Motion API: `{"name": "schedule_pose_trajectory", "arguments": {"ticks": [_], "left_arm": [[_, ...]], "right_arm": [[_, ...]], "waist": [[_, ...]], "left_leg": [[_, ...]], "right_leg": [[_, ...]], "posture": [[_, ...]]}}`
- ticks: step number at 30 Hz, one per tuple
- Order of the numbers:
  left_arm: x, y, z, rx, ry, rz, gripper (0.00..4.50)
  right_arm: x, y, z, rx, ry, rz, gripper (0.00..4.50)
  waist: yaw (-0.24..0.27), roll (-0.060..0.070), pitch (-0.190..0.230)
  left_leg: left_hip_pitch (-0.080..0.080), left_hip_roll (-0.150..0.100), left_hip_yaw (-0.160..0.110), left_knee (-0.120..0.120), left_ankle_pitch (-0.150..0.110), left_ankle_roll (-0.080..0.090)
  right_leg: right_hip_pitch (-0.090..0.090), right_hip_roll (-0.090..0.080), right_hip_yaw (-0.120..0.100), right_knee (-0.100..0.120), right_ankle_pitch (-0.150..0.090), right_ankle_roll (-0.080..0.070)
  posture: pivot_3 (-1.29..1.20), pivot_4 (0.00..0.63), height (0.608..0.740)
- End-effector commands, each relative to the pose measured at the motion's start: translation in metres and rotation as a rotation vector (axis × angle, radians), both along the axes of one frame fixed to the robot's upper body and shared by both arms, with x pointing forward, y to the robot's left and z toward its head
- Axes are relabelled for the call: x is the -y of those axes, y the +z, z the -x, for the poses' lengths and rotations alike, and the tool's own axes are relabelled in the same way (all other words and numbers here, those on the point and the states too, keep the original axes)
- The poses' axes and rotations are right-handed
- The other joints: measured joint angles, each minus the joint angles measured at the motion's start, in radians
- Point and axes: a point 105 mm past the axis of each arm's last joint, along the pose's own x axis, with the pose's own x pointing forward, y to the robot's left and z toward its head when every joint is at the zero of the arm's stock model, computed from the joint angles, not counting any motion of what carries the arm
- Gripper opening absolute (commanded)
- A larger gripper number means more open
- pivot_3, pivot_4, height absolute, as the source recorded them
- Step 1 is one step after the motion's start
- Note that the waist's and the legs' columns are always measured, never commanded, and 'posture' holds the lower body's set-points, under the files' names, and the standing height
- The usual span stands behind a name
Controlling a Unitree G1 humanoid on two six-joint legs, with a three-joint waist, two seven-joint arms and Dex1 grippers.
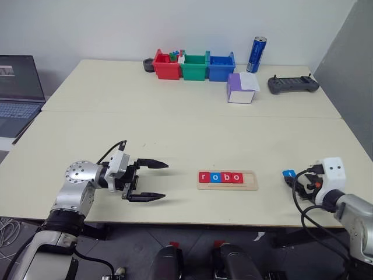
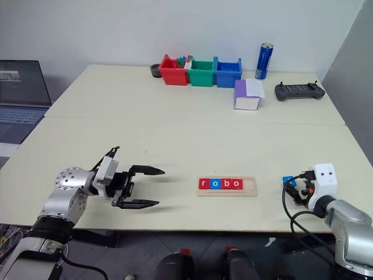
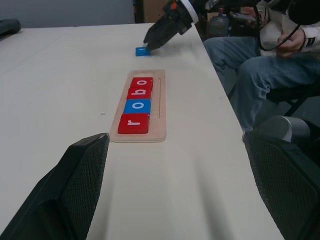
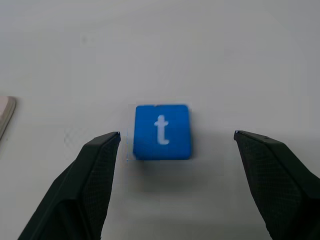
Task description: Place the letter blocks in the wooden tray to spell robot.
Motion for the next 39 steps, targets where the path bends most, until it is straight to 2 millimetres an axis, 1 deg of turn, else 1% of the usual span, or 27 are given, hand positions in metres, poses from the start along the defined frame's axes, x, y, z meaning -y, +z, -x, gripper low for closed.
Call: {"name": "schedule_pose_trajectory", "arguments": {"ticks": [1, 8, 11, 14, 16, 17, 20, 23, 27, 31, 32, 33, 34, 39], "left_arm": [[-0.002, 0.008, -0.002, 0.038, -0.01, 0.004, 4.5], [-0.004, 0.007, -0.001, 0.04, -0.01, 0.0, 4.5], [-0.004, 0.007, -0.001, 0.041, -0.011, -0.002, 4.5], [-0.004, 0.007, -0.002, 0.041, -0.013, -0.004, 4.5], [-0.003, 0.008, -0.003, 0.041, -0.015, -0.004, 4.5], [-0.002, 0.008, -0.003, 0.04, -0.016, -0.005, 4.5], [0.001, 0.009, -0.004, 0.041, -0.026, -0.004, 4.5], [0.003, 0.009, -0.006, 0.039, -0.032, 0.0, 4.5], [0.006, 0.009, -0.007, 0.037, -0.038, 0.005, 4.5], [0.008, 0.009, -0.009, 0.04, -0.042, 0.006, 4.5], [0.008, 0.009, -0.01, 0.041, -0.042, 0.006, 4.5], [0.008, 0.009, -0.01, 0.041, -0.043, 0.006, 4.5], [0.008, 0.009, -0.01, 0.041, -0.043, 0.005, 4.5], [0.008, 0.007, -0.009, 0.043, -0.042, 0.005, 4.5]], "right_arm": [[-0.001, 0.012, -0.004, 0.074, -0.02, 0.008, 3.87], [-0.004, 0.006, -0.011, 0.07, -0.028, 0.002, 3.87], [-0.01, 0.003, -0.011, 0.064, -0.013, -0.002, 3.34], [-0.018, 0.004, -0.01, 0.07, -0.012, -0.003, 2.35], [-0.027, 0.008, -0.012, 0.095, -0.018, -0.001, 1.6], [-0.034, 0.009, -0.013, 0.104, -0.023, -0.002, 1.43], [-0.047, 0.01, -0.011, 0.118, -0.046, -0.002, 1.45], [-0.053, 0.009, -0.007, 0.119, -0.079, -0.015, 1.45], [-0.052, 0.006, -0.002, 0.109, -0.099, -0.007, 1.45], [-0.051, 0.006, -0.004, 0.098, -0.094, -0.004, 1.45], [-0.053, 0.008, -0.006, 0.102, -0.091, -0.015, 2.01], [-0.054, 0.009, -0.007, 0.105, -0.083, -0.026, 2.19], [-0.055, 0.01, -0.007, 0.107, -0.077, -0.034, 2.49], [-0.05, 0.02, -0.011, 0.099, -0.023, 0.013, 4.24]], "waist": [[0.0, 0.0, 0.0], [0.0, 0.0, 0.0], [0.0, 0.0, 0.0], [0.0, 0.0, 0.0], [0.0, 0.0, 0.0], [-0.001, 0.0, 0.0], [0.0, 0.0, 0.0], [0.001, 0.0, 0.0], [0.001, 0.0, 0.0], [0.001, 0.0, 0.0], [0.002, 0.0, 0.0], [0.001, 0.0, 0.0], [0.001, 0.0, 0.0], [0.001, 0.0, 0.0]], "left_leg": [[0.0, 0.0, 0.0, 0.0, 0.0, 0.0], [0.0, 0.0, 0.0, 0.0, 0.0, 0.0], [0.0, 0.0, 0.0, 0.0, 0.0, 0.0], [0.0, 0.0, 0.0, 0.0, 0.0, 0.0], [0.0, 0.0, 0.0, 0.0, 0.0, 0.0], [0.0, 0.0, 0.0, 0.0, 0.0, 0.0], [0.0, 0.0, 0.0, 0.0, 0.0, 0.0], [-0.001, 0.0, 0.0, 0.0, 0.0, 0.0], [-0.001, 0.0, 0.0, 0.0, 0.0, 0.0], [-0.001, 0.0, 0.0, 0.0, 0.0, 0.0], [-0.001, 0.0, -0.001, 0.0, 0.0, 0.0], [-0.001, 0.0, -0.001, 0.0, 0.0, 0.0], [-0.001, 0.0, -0.001, 0.0, 0.0, 0.0], [-0.001, 0.0, 0.0, 0.0, 0.0, 0.0]], "right_leg": [[0.0, 0.0, 0.0, 0.0, 0.0, 0.0], [0.0, 0.0, 0.0, 0.0, 0.0, 0.0], [0.0, 0.0, 0.0, 0.0, 0.0, 0.0], [0.0, 0.0, 0.0, 0.0, 0.0, 0.0], [0.0, 0.0, 0.0, 0.0, 0.0, 0.0], [0.0, 0.0, 0.0, 0.0, 0.0, 0.0], [0.0, 0.001, 0.0, 0.0, 0.0, 0.0], [0.0, 0.001, 0.0, -0.001, 0.0, 0.0], [0.0, 0.0, 0.0, -0.002, 0.0, 0.0], [0.0, 0.0, 0.0, -0.002, 0.0, 0.0], [0.0, 0.001, 0.0, -0.002, 0.0, 0.0], [0.0, 0.001, 0.0, -0.002, 0.0, 0.0], [0.0, 0.001, 0.0, -0.002, 0.0, 0.0], [0.0, 0.001, 0.0, -0.002, 0.0, 0.0]], "posture": [[0.0, 0.15, 0.74], [0.0, 0.15, 0.74], [0.0, 0.15, 0.74], [0.0, 0.15, 0.74], [0.0, 0.15, 0.74], [0.0, 0.15, 0.74], [0.0, 0.15, 0.74], [0.0, 0.15, 0.74], [0.0, 0.15, 0.74], [0.0, 0.15, 0.74], [0.0, 0.15, 0.74], [0.0, 0.15, 0.74], [0.0, 0.15, 0.74], [0.0, 0.15, 0.74]]}}
